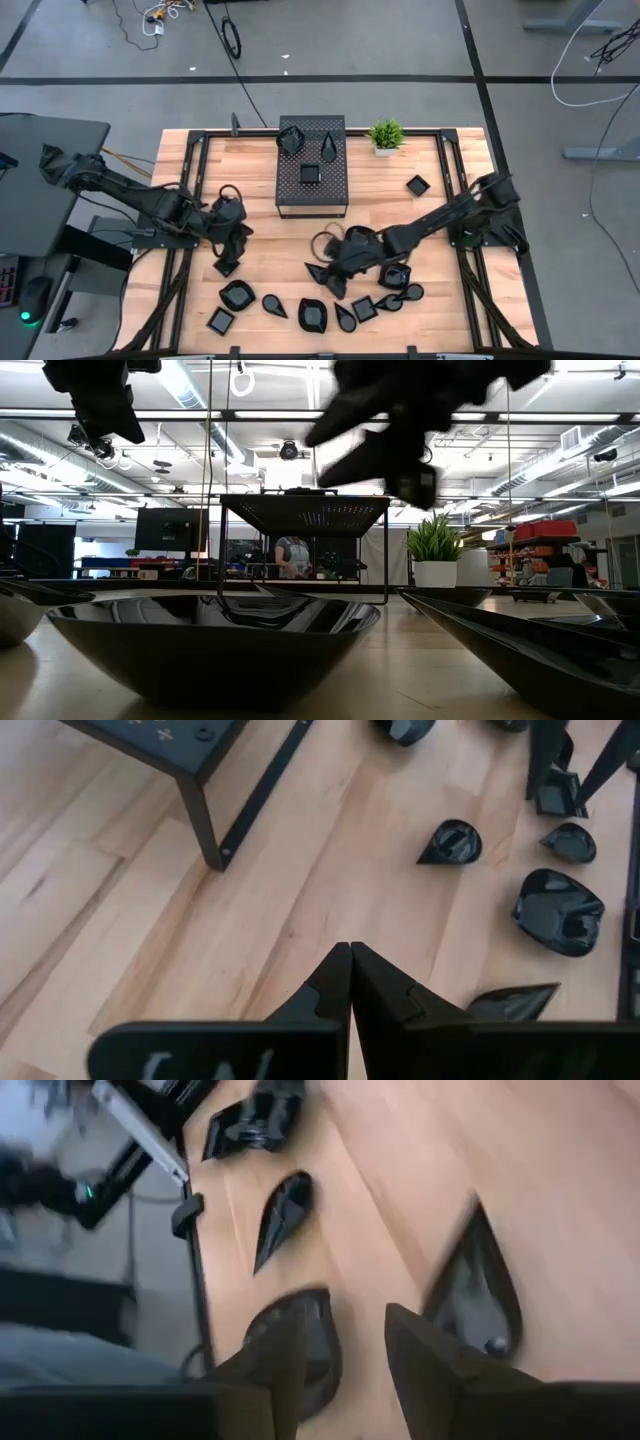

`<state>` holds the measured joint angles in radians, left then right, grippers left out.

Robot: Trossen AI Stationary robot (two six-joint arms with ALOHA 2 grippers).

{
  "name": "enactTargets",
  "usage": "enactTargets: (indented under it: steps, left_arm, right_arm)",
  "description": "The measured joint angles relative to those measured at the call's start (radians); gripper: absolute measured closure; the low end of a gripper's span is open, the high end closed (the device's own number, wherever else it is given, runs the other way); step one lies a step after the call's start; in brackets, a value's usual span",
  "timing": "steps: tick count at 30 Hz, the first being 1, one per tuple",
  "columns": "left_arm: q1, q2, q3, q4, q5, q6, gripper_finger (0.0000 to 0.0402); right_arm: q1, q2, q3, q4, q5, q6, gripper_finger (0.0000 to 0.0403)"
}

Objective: Pick & Place Mini shaped plates
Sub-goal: Stack the drop shaped plate on top of the other drop shaped plates on the shelf

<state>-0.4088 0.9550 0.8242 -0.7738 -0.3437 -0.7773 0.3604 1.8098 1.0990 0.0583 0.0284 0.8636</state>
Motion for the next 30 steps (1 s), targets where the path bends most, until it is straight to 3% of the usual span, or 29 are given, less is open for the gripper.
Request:
enactTargets:
  steps: [3, 7, 11, 30]
  left_arm:
    - [0.000, 0.000, 0.000, 0.000, 0.017, -0.003, 0.0386]
    - [0.000, 0.000, 0.000, 0.000, 0.027, -0.024, 0.0385]
    - [0.000, 0.000, 0.000, 0.000, 0.026, -0.024, 0.0386]
    - [0.000, 0.000, 0.000, 0.005, 0.023, -0.024, 0.0385]
  right_arm:
    - [-0.012, 0.069, 0.079, -0.038, 0.010, -0.179, 0.0251]
    - [-0.020, 0.140, 0.160, -0.189, 0.099, -0.280, 0.0241]
    - [-0.028, 0.186, 0.184, -0.265, 0.123, -0.277, 0.0247]
    - [-0.037, 0.247, 0.183, -0.260, 0.148, -0.294, 0.0344]
